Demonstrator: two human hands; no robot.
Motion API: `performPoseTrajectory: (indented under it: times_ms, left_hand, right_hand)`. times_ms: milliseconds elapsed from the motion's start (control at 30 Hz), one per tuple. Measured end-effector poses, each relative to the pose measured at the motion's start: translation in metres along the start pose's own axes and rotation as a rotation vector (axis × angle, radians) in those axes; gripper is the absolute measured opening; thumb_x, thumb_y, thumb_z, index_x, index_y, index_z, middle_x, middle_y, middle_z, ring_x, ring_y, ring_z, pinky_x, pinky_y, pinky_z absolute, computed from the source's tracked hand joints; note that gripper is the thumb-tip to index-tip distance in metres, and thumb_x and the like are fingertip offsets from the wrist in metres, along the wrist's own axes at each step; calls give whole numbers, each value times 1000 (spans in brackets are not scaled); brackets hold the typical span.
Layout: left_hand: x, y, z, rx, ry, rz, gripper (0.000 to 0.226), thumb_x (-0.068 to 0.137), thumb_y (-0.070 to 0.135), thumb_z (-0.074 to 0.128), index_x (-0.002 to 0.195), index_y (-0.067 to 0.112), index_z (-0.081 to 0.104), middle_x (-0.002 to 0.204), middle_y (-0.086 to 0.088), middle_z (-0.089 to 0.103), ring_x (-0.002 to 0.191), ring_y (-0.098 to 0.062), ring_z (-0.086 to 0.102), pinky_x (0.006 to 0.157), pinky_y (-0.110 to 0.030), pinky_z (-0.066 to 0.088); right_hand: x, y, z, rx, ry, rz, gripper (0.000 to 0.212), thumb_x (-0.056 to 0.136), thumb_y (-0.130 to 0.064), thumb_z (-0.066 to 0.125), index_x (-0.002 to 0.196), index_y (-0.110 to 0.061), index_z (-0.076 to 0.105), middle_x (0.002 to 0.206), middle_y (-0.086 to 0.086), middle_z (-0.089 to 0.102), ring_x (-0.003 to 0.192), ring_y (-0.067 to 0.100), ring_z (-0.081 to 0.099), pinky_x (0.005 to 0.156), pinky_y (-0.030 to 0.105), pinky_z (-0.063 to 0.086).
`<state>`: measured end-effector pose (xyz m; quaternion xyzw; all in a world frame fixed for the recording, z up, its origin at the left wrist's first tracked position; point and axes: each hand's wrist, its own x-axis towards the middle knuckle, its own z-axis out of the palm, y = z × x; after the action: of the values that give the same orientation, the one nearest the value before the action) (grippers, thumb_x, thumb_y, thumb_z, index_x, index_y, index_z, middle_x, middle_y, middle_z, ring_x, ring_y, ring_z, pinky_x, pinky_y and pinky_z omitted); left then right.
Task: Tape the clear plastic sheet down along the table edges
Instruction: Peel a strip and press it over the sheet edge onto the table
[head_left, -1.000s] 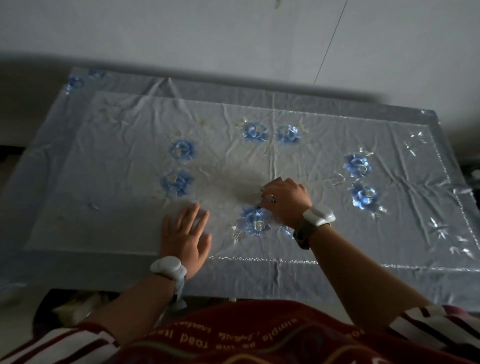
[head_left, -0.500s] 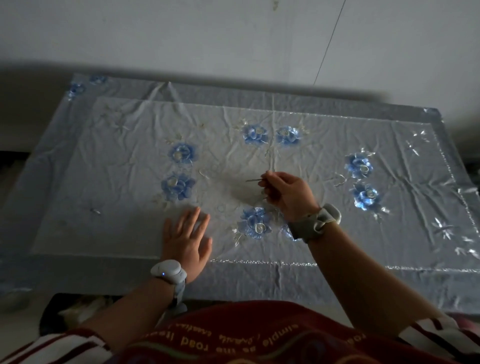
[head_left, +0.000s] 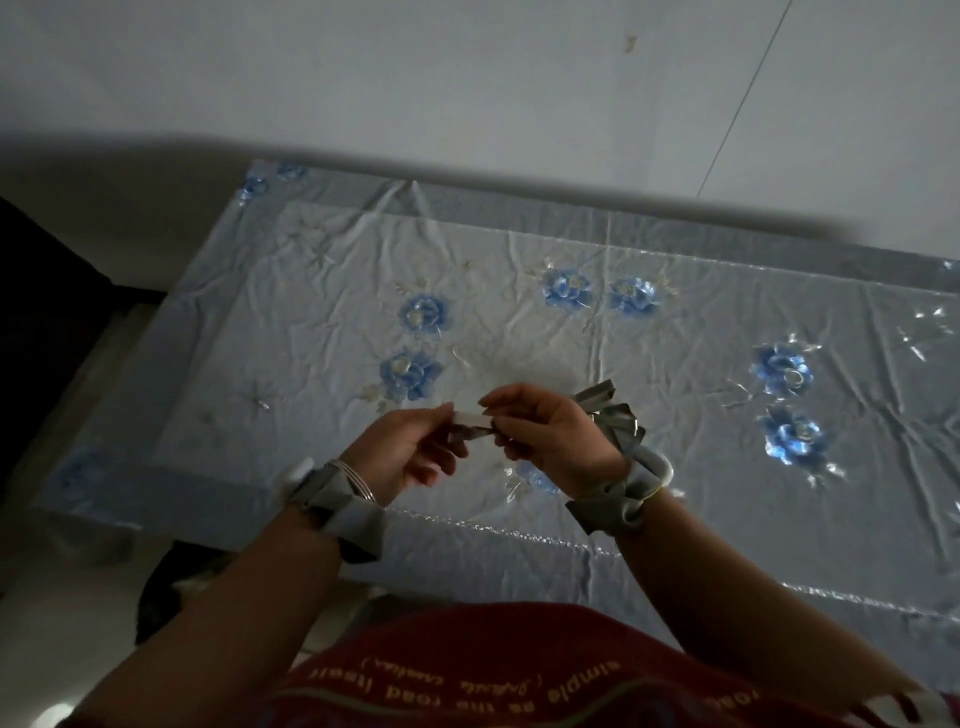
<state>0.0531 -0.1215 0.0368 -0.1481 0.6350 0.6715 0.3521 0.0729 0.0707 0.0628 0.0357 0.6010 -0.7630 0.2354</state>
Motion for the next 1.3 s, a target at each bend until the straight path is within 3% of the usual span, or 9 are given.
performPoseTrajectory:
  times_ms: [167, 333, 467, 600, 667, 767, 900, 1067, 1300]
  left_hand:
    - [-21, -3, -13, 131, -96, 62, 12, 85, 19, 61, 85, 11, 70, 70, -4, 69, 58, -11, 57, 48, -21, 42]
    - [-39, -15, -22, 455, -13, 28, 6, 86, 17, 61, 84, 20, 66, 70, 6, 73, 58, -1, 64, 51, -16, 46]
    - [-54, -29, -34, 564, 9, 47, 10, 88, 19, 57, 85, 21, 67, 74, 10, 71, 61, 3, 65, 51, -10, 44]
    - [-69, -40, -58, 497, 42, 47, 17, 88, 21, 56, 81, 16, 70, 67, 9, 72, 62, -2, 67, 49, -9, 42]
    - [-69, -42, -65, 496, 40, 31, 16, 87, 12, 58, 85, 4, 71, 62, 8, 70, 56, -1, 66, 47, -7, 42]
    - [-77, -49, -87, 452, -2, 0, 14, 84, -7, 53, 89, -14, 64, 66, -8, 68, 50, -4, 66, 51, -13, 51]
    - [-94, -74, -122, 442, -6, -80, 7, 83, -8, 55, 81, -12, 61, 74, -27, 69, 54, -10, 69, 58, -23, 58]
    - [-103, -106, -152, 348, 87, -132, 23, 85, -5, 55, 64, 2, 62, 53, -7, 64, 46, -13, 64, 59, -30, 57]
    - [-96, -133, -188, 311, -30, -288, 28, 90, -6, 46, 68, -3, 62, 58, -14, 63, 46, -18, 63, 59, -33, 57]
  right_hand:
    - [7, 10, 1, -110, 61, -40, 22, 83, 6, 59, 95, -13, 63, 90, 5, 66, 67, 8, 66, 60, 18, 55]
    - [17, 30, 12, -103, 27, 84, 18, 84, 0, 62, 89, -16, 69, 77, 7, 72, 66, 14, 69, 61, 19, 56]
    - [29, 35, 36, -152, -62, 145, 21, 85, -3, 62, 81, -20, 72, 70, 3, 73, 62, 12, 69, 61, 20, 57]
    - [41, 35, 70, -311, -142, 173, 16, 88, -11, 61, 81, -22, 70, 72, -3, 72, 63, 7, 67, 57, 17, 54]
    - [45, 34, 79, -386, -124, 194, 14, 89, -16, 59, 81, -21, 69, 73, -4, 70, 60, 5, 65, 55, 15, 54]
    - [52, 40, 108, -509, -131, 259, 13, 90, -18, 57, 90, -14, 70, 78, -2, 68, 60, 3, 61, 54, 13, 52]
    - [58, 56, 160, -655, -207, 299, 16, 90, -18, 56, 100, -13, 68, 82, -3, 66, 67, 2, 61, 53, 11, 49]
    - [63, 70, 203, -644, -193, 345, 19, 87, -13, 59, 104, -20, 63, 80, 1, 66, 62, 3, 62, 51, 14, 50]
    - [51, 94, 237, -561, 19, 432, 21, 87, -6, 55, 105, -14, 62, 69, 2, 63, 54, 7, 59, 46, 17, 46]
